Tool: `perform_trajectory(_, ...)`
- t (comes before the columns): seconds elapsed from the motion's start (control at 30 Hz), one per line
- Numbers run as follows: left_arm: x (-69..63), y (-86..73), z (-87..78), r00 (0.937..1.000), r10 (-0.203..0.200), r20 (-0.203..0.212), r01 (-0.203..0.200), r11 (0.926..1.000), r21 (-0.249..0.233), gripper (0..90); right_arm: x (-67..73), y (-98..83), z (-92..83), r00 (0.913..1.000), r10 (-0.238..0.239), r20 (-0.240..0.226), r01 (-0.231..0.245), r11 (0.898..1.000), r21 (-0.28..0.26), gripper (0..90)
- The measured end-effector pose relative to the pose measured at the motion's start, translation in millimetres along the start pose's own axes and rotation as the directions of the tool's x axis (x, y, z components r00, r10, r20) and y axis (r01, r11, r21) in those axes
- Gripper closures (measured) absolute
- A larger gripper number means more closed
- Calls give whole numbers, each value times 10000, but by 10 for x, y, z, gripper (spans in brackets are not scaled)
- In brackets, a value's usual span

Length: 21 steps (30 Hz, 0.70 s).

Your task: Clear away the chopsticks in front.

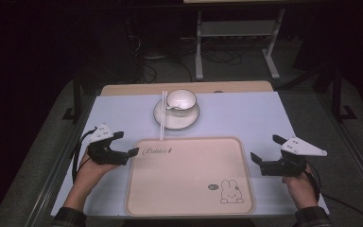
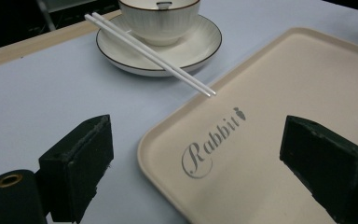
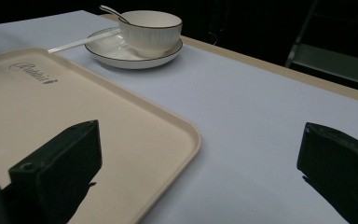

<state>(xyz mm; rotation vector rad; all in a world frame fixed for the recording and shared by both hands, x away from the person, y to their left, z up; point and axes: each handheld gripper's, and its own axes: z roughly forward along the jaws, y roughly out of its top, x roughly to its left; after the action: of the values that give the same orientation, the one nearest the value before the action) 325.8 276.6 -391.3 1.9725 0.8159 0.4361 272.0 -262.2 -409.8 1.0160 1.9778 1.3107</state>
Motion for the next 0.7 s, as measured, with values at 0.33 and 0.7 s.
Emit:
perform_trajectory(0.33,116,210,232,9998,99,155,-103,9997,208,88,-7,-1,0,10000,34,-18,-34,10000,-16,0)
perform_trajectory(0.7,210,418,483,9997,225,140,-231,9988,437,89,-10,-3,1,9999,105,-69,-105,9999,-24,0)
